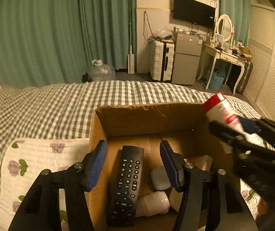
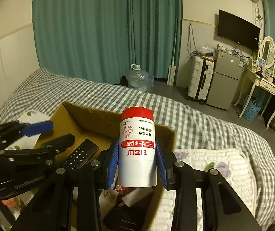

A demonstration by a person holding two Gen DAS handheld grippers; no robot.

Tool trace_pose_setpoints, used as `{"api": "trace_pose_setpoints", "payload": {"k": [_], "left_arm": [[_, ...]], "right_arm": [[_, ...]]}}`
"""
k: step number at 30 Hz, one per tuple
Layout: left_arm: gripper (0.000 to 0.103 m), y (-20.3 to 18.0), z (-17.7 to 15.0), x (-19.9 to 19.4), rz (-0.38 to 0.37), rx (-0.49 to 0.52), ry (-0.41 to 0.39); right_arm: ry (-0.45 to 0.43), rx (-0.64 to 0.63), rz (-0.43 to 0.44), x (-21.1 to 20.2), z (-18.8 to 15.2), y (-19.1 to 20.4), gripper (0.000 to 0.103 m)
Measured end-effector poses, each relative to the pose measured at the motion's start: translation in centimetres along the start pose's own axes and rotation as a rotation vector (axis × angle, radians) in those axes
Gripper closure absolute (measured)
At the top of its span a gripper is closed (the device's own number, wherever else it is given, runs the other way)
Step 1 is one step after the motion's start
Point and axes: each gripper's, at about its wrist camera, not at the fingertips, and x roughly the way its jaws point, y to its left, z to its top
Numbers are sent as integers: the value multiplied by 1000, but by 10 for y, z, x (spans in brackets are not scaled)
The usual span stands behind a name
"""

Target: Organize rigid objects

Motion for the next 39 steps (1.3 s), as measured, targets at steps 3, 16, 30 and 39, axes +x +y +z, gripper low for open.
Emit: {"api": "trace_pose_setpoints", "payload": {"k": [3,16,30,39], "left_arm": [[41,-1,0,-5,6,18,-13],[40,3,0,-34,35,13,-82],[33,11,5,-167,55,-7,-261],[29,-1,-31,-221,99,6,-386]], "right_arm": [[15,-1,22,13,-4,3,67],[-31,18,9,4,-13,7,44],[-245,46,-95,-154,7,7,30],[-330,36,-107,-220,-21,28,4]]}}
